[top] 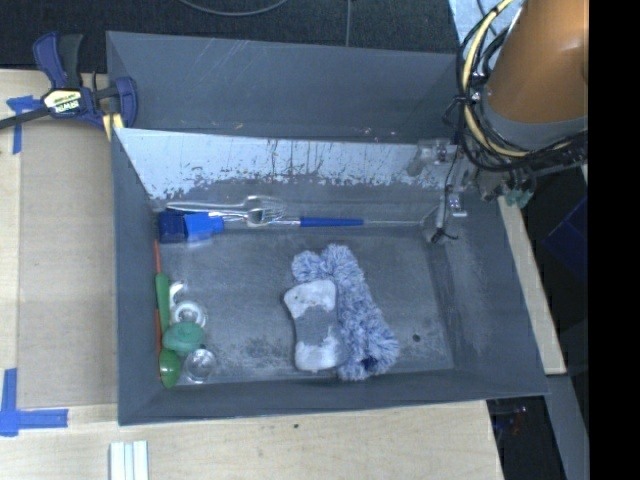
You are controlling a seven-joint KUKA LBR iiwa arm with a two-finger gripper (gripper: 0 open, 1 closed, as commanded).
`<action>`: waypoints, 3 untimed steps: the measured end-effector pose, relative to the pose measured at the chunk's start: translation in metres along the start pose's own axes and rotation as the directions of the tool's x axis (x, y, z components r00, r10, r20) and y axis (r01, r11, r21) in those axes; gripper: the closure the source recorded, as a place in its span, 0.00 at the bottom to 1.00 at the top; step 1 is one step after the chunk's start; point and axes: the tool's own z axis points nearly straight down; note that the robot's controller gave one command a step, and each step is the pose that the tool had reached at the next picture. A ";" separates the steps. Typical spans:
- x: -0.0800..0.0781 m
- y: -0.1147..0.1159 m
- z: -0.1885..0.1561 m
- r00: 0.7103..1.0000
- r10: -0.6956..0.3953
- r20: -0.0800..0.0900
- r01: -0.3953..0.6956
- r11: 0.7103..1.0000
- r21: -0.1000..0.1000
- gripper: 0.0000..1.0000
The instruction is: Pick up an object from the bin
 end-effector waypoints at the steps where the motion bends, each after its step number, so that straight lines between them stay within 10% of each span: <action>1: 0.000 0.000 0.000 1.000 0.000 0.000 0.000 1.000 0.000 0.00; 2: 0.002 0.008 0.014 1.000 0.003 0.011 -0.003 1.000 0.003 0.00; 3: 0.000 -0.008 0.041 0.958 -0.287 0.013 0.287 0.958 0.007 0.00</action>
Offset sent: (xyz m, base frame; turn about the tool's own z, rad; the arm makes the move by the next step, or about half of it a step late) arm -0.0130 0.0402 -0.0637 -0.0133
